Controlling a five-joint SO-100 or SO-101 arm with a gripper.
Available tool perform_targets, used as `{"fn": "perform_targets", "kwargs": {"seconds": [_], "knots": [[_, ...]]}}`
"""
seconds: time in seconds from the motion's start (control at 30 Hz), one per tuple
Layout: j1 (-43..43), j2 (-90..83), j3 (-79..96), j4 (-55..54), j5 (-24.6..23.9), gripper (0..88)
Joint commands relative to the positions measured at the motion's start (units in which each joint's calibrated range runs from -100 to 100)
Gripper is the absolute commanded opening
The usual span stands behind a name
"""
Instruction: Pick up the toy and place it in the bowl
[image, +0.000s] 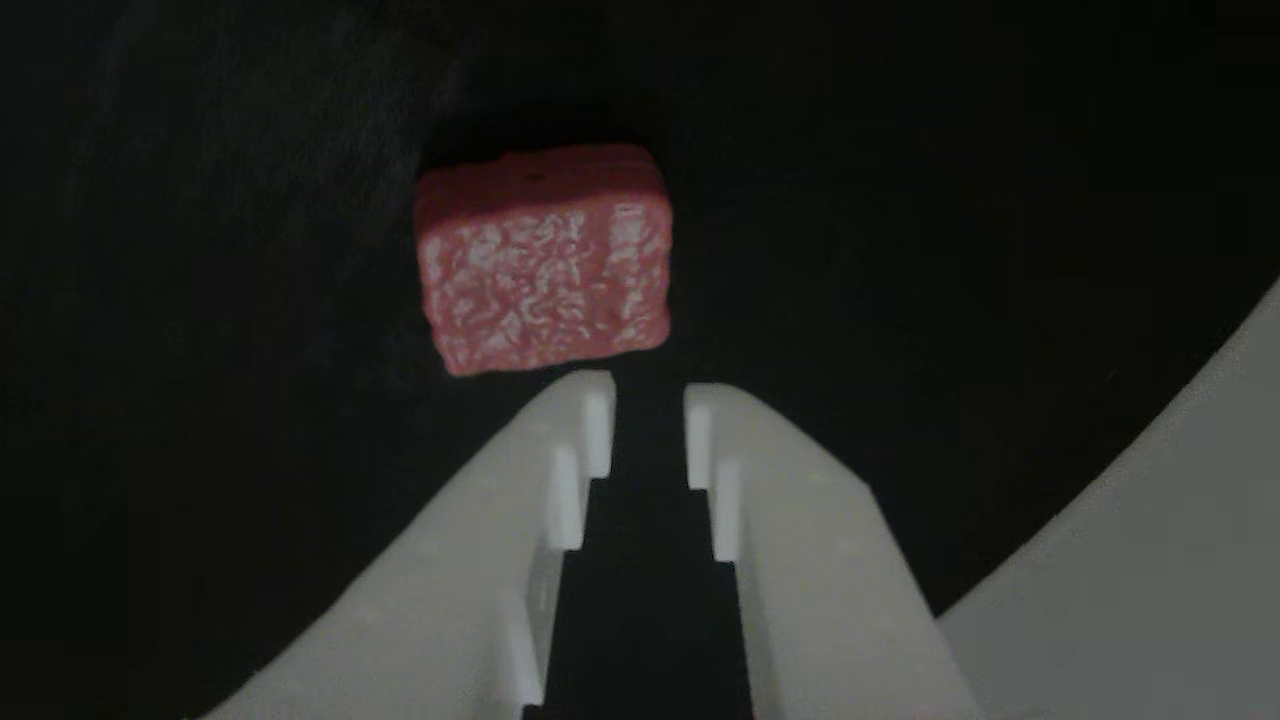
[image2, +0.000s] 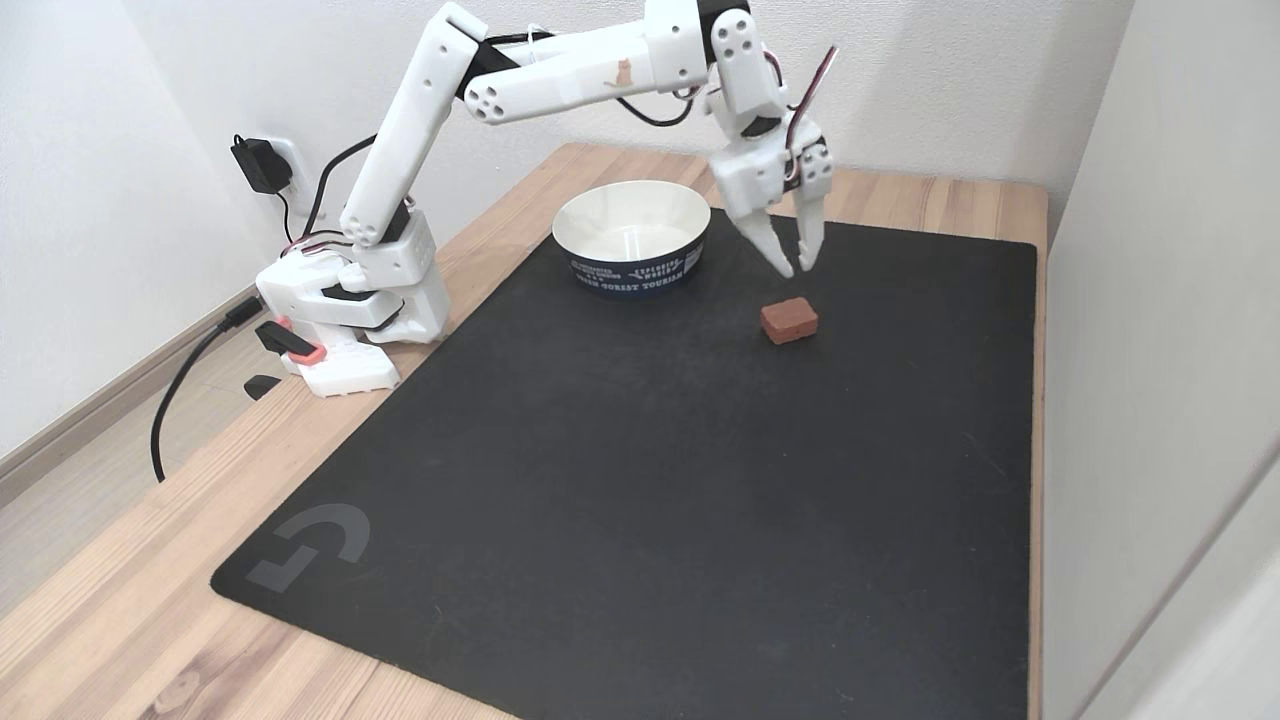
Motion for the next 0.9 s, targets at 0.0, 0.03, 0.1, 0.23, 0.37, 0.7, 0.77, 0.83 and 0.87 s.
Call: {"fn": "perform_targets", "kwargs": {"seconds": [0.0, 0.03, 0.1, 0.23, 0.37, 0.7, 0.77, 0.83, 0.87], "knots": [[0.06, -0.49, -2.34, 0.45, 6.56, 2.5], [0.14, -0.49, -2.34, 0.45, 6.77, 2.5], [0.56, -0.49, -2.34, 0.45, 6.82, 2.6], [0.72, -0.49, -2.34, 0.53, 6.51, 2.6], [0.81, -0.49, -2.34, 1.72, 6.45, 4.3], [3.48, -0.83, -3.06, 11.71, 6.87, 36.8], [3.40, -0.66, -3.06, 11.71, 6.87, 36.8], [3.40, -0.66, -3.06, 11.71, 6.87, 36.8], [3.40, -0.66, -3.06, 11.71, 6.87, 36.8]]}}
